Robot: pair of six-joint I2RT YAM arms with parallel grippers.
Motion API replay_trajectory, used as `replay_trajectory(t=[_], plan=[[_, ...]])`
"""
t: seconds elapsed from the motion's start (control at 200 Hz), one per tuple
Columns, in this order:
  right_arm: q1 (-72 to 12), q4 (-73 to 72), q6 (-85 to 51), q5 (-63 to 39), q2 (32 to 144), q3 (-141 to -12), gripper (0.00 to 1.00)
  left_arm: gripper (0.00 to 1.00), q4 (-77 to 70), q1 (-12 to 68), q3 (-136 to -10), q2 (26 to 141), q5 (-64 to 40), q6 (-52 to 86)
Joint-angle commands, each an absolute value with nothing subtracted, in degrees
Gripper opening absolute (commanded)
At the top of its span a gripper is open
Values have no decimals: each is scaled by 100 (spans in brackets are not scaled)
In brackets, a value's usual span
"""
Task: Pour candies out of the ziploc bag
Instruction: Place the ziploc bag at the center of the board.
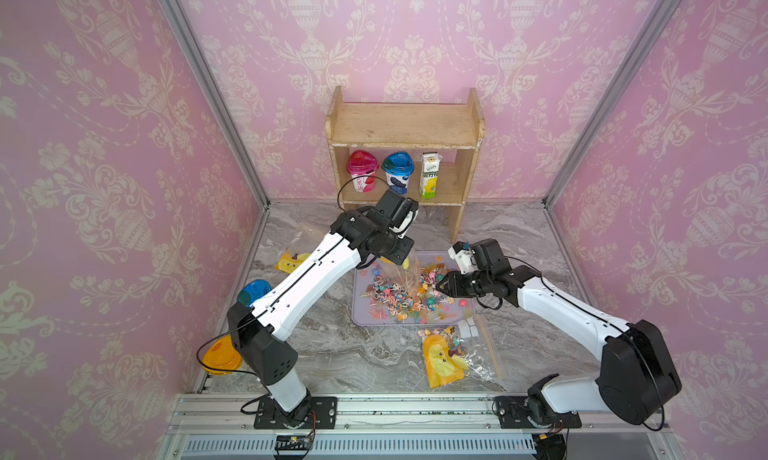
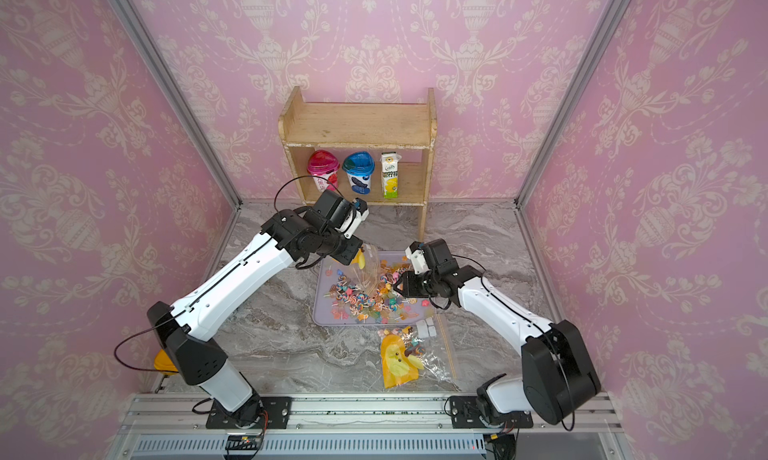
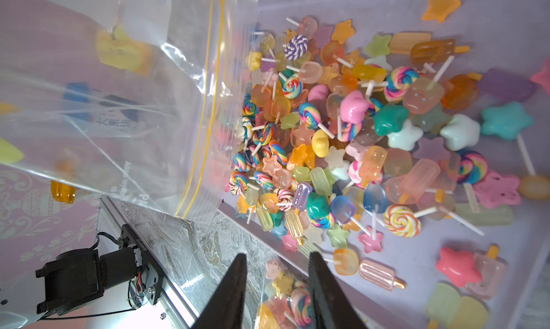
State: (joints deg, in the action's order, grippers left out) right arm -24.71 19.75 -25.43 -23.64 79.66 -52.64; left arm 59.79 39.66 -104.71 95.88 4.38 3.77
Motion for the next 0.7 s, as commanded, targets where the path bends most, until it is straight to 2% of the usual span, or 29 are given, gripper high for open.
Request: replay_trajectory(t=[0.0, 0.34, 0.695], plan=[[-2432, 2083, -2392, -2280, 7867, -5306, 37, 0, 6417, 4040, -10629, 9579, 865, 114], [-2419, 2297, -2281, -2111, 7720, -5471, 37, 0, 5950, 3739, -10327, 9269, 562, 204], [-2375, 2502, -2206, -1901, 7211, -5596, 42, 0, 5002, 2532, -9561, 8391, -69, 705]])
